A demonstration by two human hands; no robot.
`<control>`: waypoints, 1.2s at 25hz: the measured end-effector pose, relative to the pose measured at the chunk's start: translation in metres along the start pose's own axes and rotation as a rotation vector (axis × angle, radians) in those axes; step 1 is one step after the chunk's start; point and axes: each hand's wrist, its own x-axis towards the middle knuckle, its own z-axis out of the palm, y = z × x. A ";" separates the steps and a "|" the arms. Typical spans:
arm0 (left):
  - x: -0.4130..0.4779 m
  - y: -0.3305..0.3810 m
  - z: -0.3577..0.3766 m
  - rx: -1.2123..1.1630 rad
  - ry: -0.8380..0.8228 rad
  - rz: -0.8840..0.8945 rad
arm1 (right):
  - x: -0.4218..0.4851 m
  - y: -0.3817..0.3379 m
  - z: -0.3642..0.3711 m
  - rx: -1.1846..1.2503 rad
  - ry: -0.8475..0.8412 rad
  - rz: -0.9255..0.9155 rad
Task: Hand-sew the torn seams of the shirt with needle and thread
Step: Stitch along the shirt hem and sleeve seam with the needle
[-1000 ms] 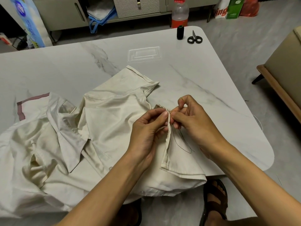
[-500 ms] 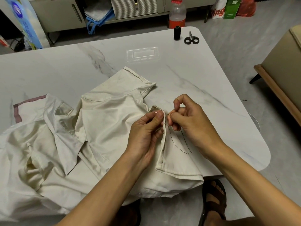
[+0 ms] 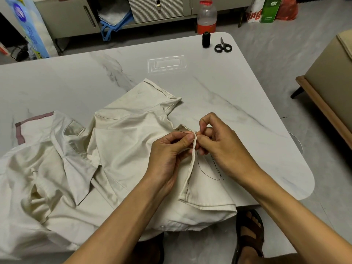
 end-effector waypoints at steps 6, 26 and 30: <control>0.002 -0.001 0.004 0.008 0.095 0.051 | -0.006 -0.003 -0.004 -0.292 0.212 -0.110; 0.007 0.032 0.014 -0.225 0.060 0.205 | 0.000 0.016 -0.043 -0.534 0.061 0.114; 0.000 0.036 -0.004 0.516 0.211 0.463 | 0.002 0.020 -0.050 -0.620 0.023 0.101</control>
